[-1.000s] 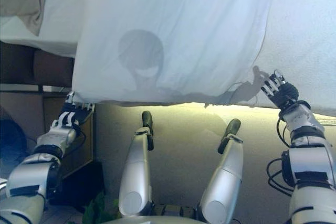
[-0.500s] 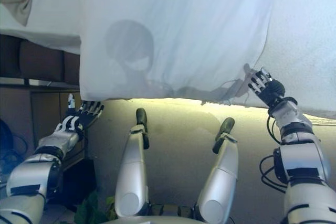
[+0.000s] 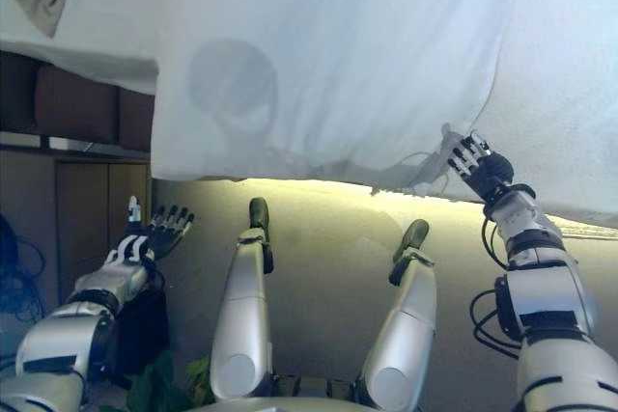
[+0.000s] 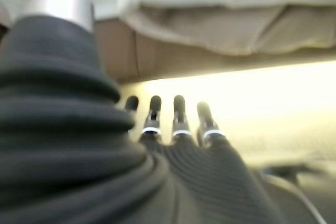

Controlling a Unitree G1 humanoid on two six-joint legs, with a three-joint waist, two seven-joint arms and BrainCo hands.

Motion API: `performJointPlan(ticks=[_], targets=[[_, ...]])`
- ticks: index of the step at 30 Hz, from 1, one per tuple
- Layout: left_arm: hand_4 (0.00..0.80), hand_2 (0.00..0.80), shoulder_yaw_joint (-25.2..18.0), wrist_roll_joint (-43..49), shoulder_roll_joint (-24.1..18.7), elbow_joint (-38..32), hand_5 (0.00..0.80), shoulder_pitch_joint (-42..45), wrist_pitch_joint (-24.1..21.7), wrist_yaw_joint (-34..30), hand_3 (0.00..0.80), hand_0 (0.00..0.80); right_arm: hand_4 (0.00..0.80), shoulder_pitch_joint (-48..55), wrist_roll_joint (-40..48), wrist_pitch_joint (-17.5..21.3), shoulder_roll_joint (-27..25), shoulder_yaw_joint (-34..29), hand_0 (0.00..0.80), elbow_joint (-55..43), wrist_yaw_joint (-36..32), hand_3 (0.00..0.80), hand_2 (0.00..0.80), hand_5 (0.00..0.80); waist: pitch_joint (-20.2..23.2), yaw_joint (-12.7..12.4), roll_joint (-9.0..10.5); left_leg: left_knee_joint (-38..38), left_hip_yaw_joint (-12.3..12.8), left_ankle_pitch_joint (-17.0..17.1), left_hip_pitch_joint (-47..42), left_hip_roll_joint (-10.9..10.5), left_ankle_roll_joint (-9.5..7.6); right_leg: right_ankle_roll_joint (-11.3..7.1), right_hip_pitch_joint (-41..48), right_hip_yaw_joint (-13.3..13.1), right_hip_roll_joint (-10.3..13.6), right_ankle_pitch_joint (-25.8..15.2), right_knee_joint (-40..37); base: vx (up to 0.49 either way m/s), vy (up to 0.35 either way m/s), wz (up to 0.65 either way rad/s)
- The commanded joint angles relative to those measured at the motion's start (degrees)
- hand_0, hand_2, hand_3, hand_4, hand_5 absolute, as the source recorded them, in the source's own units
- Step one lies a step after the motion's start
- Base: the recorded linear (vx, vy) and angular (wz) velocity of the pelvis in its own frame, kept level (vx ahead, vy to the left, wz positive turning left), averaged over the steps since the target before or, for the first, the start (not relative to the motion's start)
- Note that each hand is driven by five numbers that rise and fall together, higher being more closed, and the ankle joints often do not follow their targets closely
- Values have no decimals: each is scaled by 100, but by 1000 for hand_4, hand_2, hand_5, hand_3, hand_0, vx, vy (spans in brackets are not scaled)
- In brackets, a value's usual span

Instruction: Make the bed neatly

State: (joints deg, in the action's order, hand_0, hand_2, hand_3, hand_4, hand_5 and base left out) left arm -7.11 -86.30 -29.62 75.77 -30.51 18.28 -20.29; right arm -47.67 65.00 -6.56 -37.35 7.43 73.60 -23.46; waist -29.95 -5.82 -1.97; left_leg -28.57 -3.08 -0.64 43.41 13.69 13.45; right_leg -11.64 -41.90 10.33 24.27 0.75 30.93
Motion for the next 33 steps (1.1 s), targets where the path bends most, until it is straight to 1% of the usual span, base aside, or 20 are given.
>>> performJointPlan(ticks=[1, 5, 6, 8, 9, 10, 11, 12, 13, 15, 19, 20, 22, 27, 29, 31, 33], targets=[[0, 0, -180, 207, 83, 266, 0, 406, 81, -246, 0, 0, 0, 88, 273, 214, 91, -299, 0, -92, -95, 0, 0, 0, 16, -195, 65, -52, -73, -244, -192, -33, -267, -224, 261, -207, 419, -495, -573, 0, -36, 8], [0, 0, -207, 410, 229, 253, 0, 744, 103, -569, 0, 0, 0, 211, 329, 295, 116, -375, 0, -130, -30, 0, 0, 0, 16, -261, 54, 67, -69, -203, -331, -52, -288, -225, 417, -127, 440, -507, -628, -4, -43, 4], [0, 0, -207, 385, 258, 198, 0, 829, 95, -778, 0, 0, 0, 260, 364, 305, 131, -394, 0, -152, -13, 0, 0, 0, 16, -281, 61, 98, -64, -194, -383, -44, -289, -227, 477, -95, 445, -509, -640, 8, -74, 7], [0, 0, -198, 347, 312, -17, 0, 931, 56, -1398, 0, 0, 0, 316, 370, 278, 154, -422, 0, -205, -5, 0, 0, 0, 16, -305, 80, 143, -54, -190, -486, -27, -284, -234, 586, -54, 439, -514, -666, 17, -57, 10], [0, 0, -118, 359, 378, -291, 0, 979, 39, -1820, 0, 0, 0, 371, 353, 259, 170, -439, 0, -257, -20, 0, 0, 0, 16, -315, 96, 162, -46, -193, -543, -12, -282, -236, 649, -30, 436, -518, -686, 18, -38, 7], [0, 0, -13, 319, 452, -547, 0, 1045, -48, -1976, 0, 0, 0, 446, 337, 266, 187, -463, 0, -299, -31, 0, 0, 0, 16, -327, 98, 179, -43, -193, -593, -4, -284, -236, 705, -11, 434, -528, -709, 24, -44, 5], [0, 0, 271, 216, 567, -1025, 0, 1168, -287, -2340, 0, 0, 0, 579, 326, 296, 222, -485, 0, -375, -57, 0, 0, 0, 16, -340, 106, 207, -38, -194, -666, 0, -292, -235, 794, 12, 425, -554, -759, 17, -43, 2], [0, 0, 424, 141, 619, -1251, 0, 1256, -442, -2467, 0, 0, 0, 655, 342, 320, 240, -493, 0, -421, -46, 0, 0, 0, 16, -358, 99, 228, -40, -191, -712, 3, -291, -234, 854, 28, 416, -575, -801, 10, -57, 1], [0, 0, 630, 14, 674, -1546, 0, 1362, -639, -2727, 0, 0, 0, 721, 380, 360, 274, -488, 0, -468, -20, 0, 0, 0, 16, -372, 98, 253, -45, -183, -769, -2, -291, -236, 927, 41, 406, -604, -853, 0, -52, 0], [0, 0, 836, 148, 733, -1860, 0, 1505, -892, -3157, 0, 0, 0, 786, 440, 360, 316, -515, 0, -496, 53, 0, 0, 0, 16, -409, 93, 315, -37, -186, -944, -6, -289, -241, 1124, 75, 385, -625, -944, 12, -53, 3], [0, 0, 1059, 637, 713, -2125, 0, 1507, -1235, -3466, 0, 0, 0, 802, 508, 299, 377, -539, 0, -485, 137, 0, 0, 0, 17, -429, 99, 368, 4, -210, -1253, 15, -278, -250, 1468, 99, 382, -643, -1051, 35, -58, 0], [0, 0, 1158, 697, 613, -2266, 0, 1458, -1350, -3484, 0, 0, 0, 886, 486, 262, 384, -545, 0, -494, 102, 0, 0, 0, 84, -394, 95, 371, 35, -224, -1360, 30, -274, -249, 1595, 84, 394, -642, -1086, 67, -20, -1], [0, 0, 1246, 667, 499, -2481, 0, 1383, -1419, -3509, 0, 0, 0, 1002, 473, 259, 410, -533, 0, -518, 100, 0, 0, 0, 167, -356, 80, 383, 70, -232, -1485, 42, -266, -247, 1744, 59, 413, -641, -1130, 83, 0, -2], [0, 0, 1284, 652, 377, -2976, 0, 1338, -1605, -3426, 0, 0, 0, 1444, 518, 221, 501, -660, 0, -511, 54, 0, 0, 0, 408, -262, 38, 431, 127, -260, -1837, 29, -254, -248, 2099, 3, 469, -646, -1238, 100, 22, 1], [0, 0, 1236, 705, 364, -3099, 0, 1378, -1594, -3344, 0, 0, 0, 1619, 465, 165, 482, -745, 0, -502, 3, 0, 0, 0, 509, -226, 15, 457, 137, -288, -1997, 0, -261, -256, 2247, -35, 482, -652, -1315, 151, 62, 2], [0, 0, 1211, 754, 332, -3128, 0, 1371, -1576, -3231, 0, 0, 0, 1685, 314, 80, 392, -817, 0, -464, -16, 0, 0, 0, 582, -162, -15, 466, 146, -281, -2070, -24, -259, -263, 2297, -94, 510, -678, -1351, 147, 128, -8], [0, 0, 1210, 694, 256, -3077, 0, 1268, -1553, -3113, 0, 0, 0, 1688, 195, -25, 247, -851, 0, -404, -11, 0, 0, 0, 605, -77, -43, 417, 171, -308, -2098, 11, -231, -269, 2268, -160, 534, -634, -1258, 132, 164, -13]])
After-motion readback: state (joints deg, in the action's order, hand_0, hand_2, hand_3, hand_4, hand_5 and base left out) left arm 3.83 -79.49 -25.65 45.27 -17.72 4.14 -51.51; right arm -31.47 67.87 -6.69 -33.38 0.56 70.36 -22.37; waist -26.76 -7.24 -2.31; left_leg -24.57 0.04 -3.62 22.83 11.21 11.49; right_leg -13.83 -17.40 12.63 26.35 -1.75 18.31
